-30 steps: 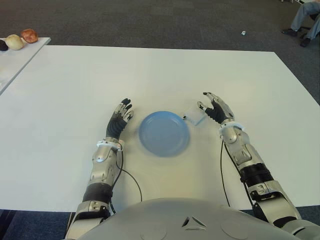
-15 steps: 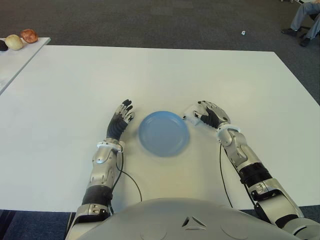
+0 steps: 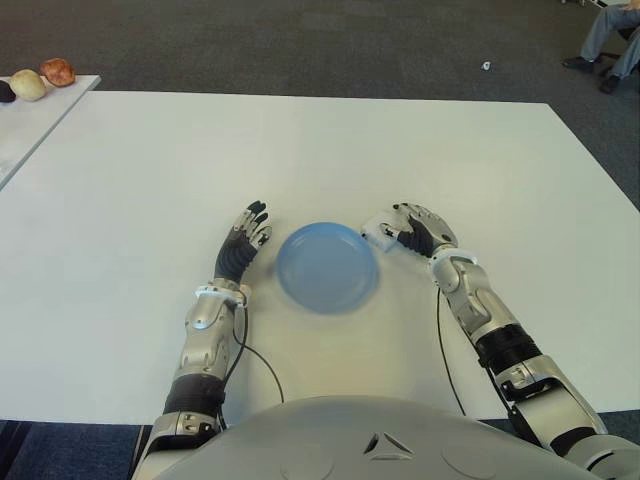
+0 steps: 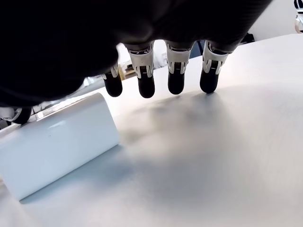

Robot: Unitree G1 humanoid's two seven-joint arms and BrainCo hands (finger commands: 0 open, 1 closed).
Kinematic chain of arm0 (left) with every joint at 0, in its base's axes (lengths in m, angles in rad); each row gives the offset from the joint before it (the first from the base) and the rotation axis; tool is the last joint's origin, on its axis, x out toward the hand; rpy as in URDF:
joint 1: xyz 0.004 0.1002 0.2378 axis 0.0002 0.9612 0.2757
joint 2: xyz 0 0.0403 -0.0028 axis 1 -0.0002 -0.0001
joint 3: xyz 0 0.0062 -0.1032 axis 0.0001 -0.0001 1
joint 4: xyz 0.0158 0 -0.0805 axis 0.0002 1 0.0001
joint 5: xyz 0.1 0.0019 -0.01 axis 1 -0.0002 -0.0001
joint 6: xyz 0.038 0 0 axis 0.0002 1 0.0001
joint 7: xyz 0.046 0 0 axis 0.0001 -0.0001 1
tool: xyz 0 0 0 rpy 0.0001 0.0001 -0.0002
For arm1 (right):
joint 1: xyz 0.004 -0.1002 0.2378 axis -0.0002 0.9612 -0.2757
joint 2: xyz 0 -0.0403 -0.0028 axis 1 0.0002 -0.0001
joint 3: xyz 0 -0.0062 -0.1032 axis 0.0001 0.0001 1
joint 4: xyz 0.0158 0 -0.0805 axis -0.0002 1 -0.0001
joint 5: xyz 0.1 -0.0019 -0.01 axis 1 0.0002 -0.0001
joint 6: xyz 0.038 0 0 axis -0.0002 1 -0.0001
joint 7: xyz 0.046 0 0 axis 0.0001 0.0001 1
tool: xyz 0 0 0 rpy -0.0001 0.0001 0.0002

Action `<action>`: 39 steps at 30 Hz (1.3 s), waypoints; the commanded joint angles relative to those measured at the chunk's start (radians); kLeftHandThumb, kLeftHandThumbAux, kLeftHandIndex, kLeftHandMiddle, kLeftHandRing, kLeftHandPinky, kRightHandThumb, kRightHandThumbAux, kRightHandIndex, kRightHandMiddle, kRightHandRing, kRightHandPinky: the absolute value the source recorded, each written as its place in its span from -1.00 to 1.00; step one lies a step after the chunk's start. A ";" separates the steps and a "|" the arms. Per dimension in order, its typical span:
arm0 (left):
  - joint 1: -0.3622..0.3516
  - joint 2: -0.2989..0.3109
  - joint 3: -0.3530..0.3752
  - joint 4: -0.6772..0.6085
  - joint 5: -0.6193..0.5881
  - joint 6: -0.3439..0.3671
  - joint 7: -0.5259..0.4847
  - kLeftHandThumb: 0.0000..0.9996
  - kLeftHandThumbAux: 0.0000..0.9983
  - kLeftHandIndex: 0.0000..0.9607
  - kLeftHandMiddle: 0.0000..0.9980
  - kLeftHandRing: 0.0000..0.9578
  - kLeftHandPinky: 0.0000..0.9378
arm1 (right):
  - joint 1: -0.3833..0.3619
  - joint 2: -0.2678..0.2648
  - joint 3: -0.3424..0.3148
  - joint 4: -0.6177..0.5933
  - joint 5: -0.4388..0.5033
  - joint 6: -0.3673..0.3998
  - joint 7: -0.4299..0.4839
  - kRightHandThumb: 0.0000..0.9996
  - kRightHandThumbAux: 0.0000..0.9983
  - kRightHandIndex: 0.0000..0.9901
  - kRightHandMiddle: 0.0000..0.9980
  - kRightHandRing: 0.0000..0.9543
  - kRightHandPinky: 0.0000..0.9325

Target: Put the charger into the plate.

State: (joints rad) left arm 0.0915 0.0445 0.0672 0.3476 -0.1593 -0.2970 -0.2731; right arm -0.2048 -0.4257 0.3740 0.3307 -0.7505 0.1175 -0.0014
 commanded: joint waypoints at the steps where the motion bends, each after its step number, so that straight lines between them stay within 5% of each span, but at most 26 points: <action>1: 0.021 -0.006 -0.001 0.003 0.004 0.034 0.017 -1.00 0.27 -0.99 -0.90 -0.91 -0.85 | -0.001 0.008 0.028 0.065 -0.009 -0.006 -0.004 -0.41 -0.76 -1.00 -1.00 -1.00 -1.00; 39: 0.014 0.002 0.010 0.010 0.003 0.053 0.029 -1.00 0.24 -0.96 -0.84 -0.84 -0.76 | -0.007 0.018 0.053 0.073 0.003 0.006 -0.032 -0.42 -0.74 -1.00 -1.00 -1.00 -1.00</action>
State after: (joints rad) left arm 0.0954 0.0461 0.0707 0.3366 -0.1589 -0.2785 -0.2625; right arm -0.2361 -0.4124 0.4119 0.3999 -0.7510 0.1159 -0.0709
